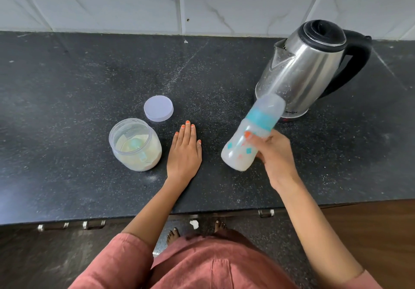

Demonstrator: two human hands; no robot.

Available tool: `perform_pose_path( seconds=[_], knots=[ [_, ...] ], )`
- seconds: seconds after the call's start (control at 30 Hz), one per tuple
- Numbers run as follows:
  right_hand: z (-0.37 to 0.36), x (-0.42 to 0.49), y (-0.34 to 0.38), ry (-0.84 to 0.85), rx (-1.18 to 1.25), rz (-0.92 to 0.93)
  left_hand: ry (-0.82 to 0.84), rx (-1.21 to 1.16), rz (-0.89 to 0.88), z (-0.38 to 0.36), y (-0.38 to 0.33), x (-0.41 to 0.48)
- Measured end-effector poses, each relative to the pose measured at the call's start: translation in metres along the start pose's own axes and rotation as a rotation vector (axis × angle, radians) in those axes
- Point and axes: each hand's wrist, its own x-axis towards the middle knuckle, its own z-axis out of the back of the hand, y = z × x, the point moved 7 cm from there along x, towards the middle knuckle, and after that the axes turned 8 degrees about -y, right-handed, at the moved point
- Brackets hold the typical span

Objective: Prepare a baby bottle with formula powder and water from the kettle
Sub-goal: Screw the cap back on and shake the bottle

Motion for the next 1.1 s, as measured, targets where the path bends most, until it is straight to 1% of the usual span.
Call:
perform_pose_path(
  seconds=[0.1,0.13,0.17,0.27,0.3,0.33,0.43,0.47,0.5,0.53,0.6,0.63,0.67,0.7,0.8,0.83,0.87,0.9,0.97,1.0,1.03,1.07,1.1],
  knots=[
    [0.014,0.012,0.003,-0.201,0.266,0.002,-0.009,0.005,-0.002,0.001,0.0,0.0],
    [0.013,0.011,0.001,-0.217,0.268,0.004,-0.009,0.0,-0.003,0.002,-0.001,0.0],
    [0.009,0.009,-0.002,-0.191,0.199,0.003,-0.001,-0.004,-0.004,0.001,-0.001,0.0],
    [-0.01,-0.006,-0.013,0.046,-0.139,-0.002,0.008,0.001,-0.005,0.001,-0.001,0.0],
    [-0.011,-0.008,-0.013,0.075,-0.165,0.004,0.006,-0.001,-0.004,0.001,-0.001,0.0],
    [-0.009,-0.006,-0.01,0.06,-0.133,0.013,0.002,-0.006,-0.002,0.002,-0.002,0.0],
    [0.004,0.006,0.001,-0.124,0.129,0.022,0.005,-0.004,-0.002,0.003,-0.002,0.0],
    [0.005,0.008,0.002,-0.153,0.171,0.032,0.003,-0.003,-0.006,0.003,-0.002,0.0],
    [0.003,0.007,0.002,-0.135,0.142,0.042,0.007,-0.002,-0.009,0.002,-0.002,0.0],
    [-0.003,0.005,0.0,-0.069,0.046,0.048,0.005,-0.005,-0.009,0.003,-0.002,0.0],
    [-0.017,-0.007,-0.007,0.133,-0.177,0.031,0.007,0.0,-0.006,0.001,-0.001,0.0],
    [-0.02,-0.01,-0.009,0.196,-0.231,0.024,0.004,0.007,-0.006,0.001,-0.002,-0.001],
    [-0.019,-0.011,-0.008,0.213,-0.231,0.029,-0.005,0.01,-0.005,0.003,-0.001,-0.001],
    [-0.017,-0.008,-0.005,0.187,-0.184,0.042,-0.01,0.006,-0.003,0.003,-0.001,0.0],
    [0.0,0.007,0.006,-0.041,0.055,0.068,0.007,-0.003,-0.009,0.0,-0.002,0.0],
    [0.002,0.009,0.006,-0.079,0.087,0.075,0.005,0.0,-0.01,0.0,-0.002,0.001],
    [-0.001,0.007,0.006,-0.063,0.062,0.083,-0.001,0.002,-0.01,0.002,-0.002,0.001],
    [-0.006,0.003,0.005,0.001,-0.014,0.091,-0.003,0.0,-0.003,0.002,-0.002,0.001],
    [-0.019,-0.009,-0.002,0.182,-0.192,0.082,-0.007,-0.007,0.002,0.001,-0.002,0.001],
    [-0.022,-0.013,-0.004,0.237,-0.237,0.075,-0.004,-0.007,0.002,0.0,-0.002,0.0],
    [-0.02,-0.013,-0.004,0.242,-0.233,0.075,-0.001,-0.011,0.006,0.001,-0.002,0.0],
    [-0.017,-0.01,-0.002,0.196,-0.183,0.077,-0.003,-0.016,0.008,0.002,-0.002,0.0],
    [-0.01,-0.004,0.0,0.112,-0.097,0.069,-0.004,-0.023,0.01,0.001,-0.001,0.0]
  ],
)
